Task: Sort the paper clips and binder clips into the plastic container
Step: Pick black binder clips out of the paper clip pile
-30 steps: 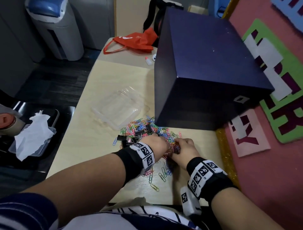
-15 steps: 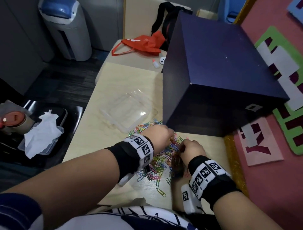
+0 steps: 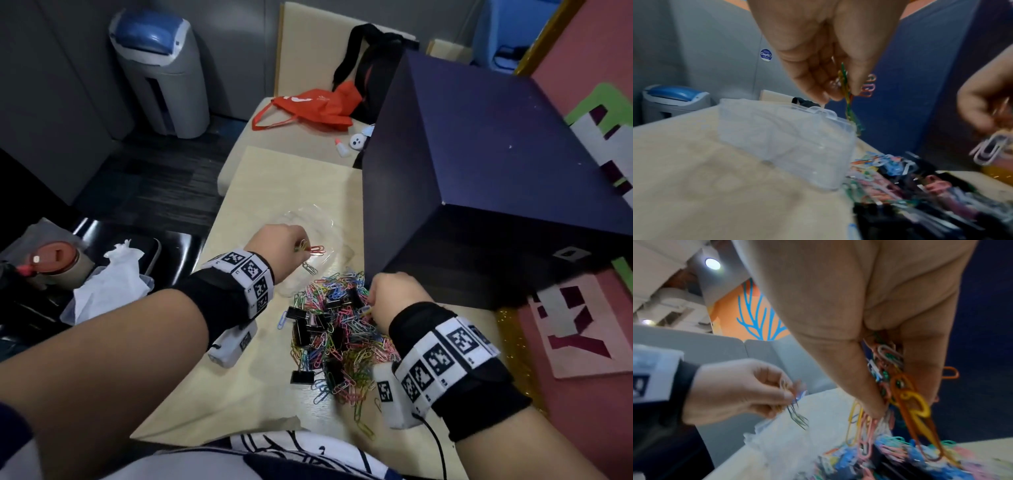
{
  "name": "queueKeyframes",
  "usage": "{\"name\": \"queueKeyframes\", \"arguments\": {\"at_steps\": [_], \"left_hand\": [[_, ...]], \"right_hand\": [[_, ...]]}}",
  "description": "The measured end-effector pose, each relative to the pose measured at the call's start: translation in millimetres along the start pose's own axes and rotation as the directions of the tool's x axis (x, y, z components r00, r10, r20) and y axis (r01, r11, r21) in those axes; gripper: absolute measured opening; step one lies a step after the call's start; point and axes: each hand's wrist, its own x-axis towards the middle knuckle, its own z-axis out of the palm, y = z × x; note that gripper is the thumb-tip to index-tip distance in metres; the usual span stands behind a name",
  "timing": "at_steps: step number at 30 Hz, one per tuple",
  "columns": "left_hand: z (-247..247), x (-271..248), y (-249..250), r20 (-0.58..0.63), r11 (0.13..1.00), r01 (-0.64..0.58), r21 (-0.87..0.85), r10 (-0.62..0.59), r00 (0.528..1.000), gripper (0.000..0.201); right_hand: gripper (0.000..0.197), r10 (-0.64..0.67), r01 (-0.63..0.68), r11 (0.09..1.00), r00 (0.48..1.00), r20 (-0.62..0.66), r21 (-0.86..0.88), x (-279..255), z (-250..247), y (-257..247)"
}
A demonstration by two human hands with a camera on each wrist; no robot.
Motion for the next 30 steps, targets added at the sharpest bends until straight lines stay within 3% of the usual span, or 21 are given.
{"name": "queueKeyframes", "arguments": {"at_steps": [3, 7, 11, 14, 17, 19, 22, 26, 28, 30], "left_hand": [[3, 7, -11, 0.081, 0.998, 0.045, 0.039, -0.048, 0.996, 0.025], [7, 10, -17, 0.136, 0.997, 0.07, -0.028, -0.066, 0.989, 0.033], [8, 9, -23, 0.119, 0.99, 0.106, -0.092, -0.095, 0.988, 0.04], [6, 8, -27, 0.106, 0.99, 0.117, -0.084, -0.107, 0.989, 0.036], [5, 6, -28, 0.111, 0.992, 0.105, -0.069, -0.097, 0.989, 0.033], [5, 6, -27, 0.109, 0.996, 0.083, -0.041, -0.078, 0.991, 0.033], [6, 7, -26, 0.115, 0.998, 0.055, -0.02, -0.052, 0.992, 0.034], [6, 6, -24, 0.153, 0.999, 0.017, 0.027, -0.021, 0.988, 0.034], [6, 4, -23, 0.182, 0.997, -0.017, 0.071, 0.004, 0.983, 0.033], [9, 1, -20, 0.228, 0.989, -0.071, 0.13, 0.04, 0.973, 0.034]], "right_hand": [[0.01, -0.031, 0.03, 0.977, 0.999, 0.004, 0.212, 9, -11, -17], [0.011, 0.001, 0.025, 0.831, 0.999, -0.047, 0.555, 30, -15, -38], [0.015, 0.098, -0.07, 0.728, 0.995, -0.003, 0.682, 61, -15, -52], [0.011, 0.125, -0.134, 0.569, 0.989, 0.076, 0.811, 80, -16, -58], [0.039, 0.08, -0.187, 0.345, 0.982, 0.17, 0.92, 85, -21, -66], [0.046, 0.027, -0.232, 0.273, 0.972, 0.234, 0.934, 83, -24, -69], [0.042, 0.034, -0.182, 0.397, 0.982, 0.184, 0.9, 79, -26, -67], [0.037, 0.038, -0.12, 0.438, 0.993, 0.115, 0.891, 64, -22, -56], [0.029, 0.018, -0.115, 0.529, 0.992, 0.124, 0.841, 53, -13, -45], [0.021, -0.008, -0.105, 0.683, 0.988, 0.152, 0.722, 40, -1, -32]]}}
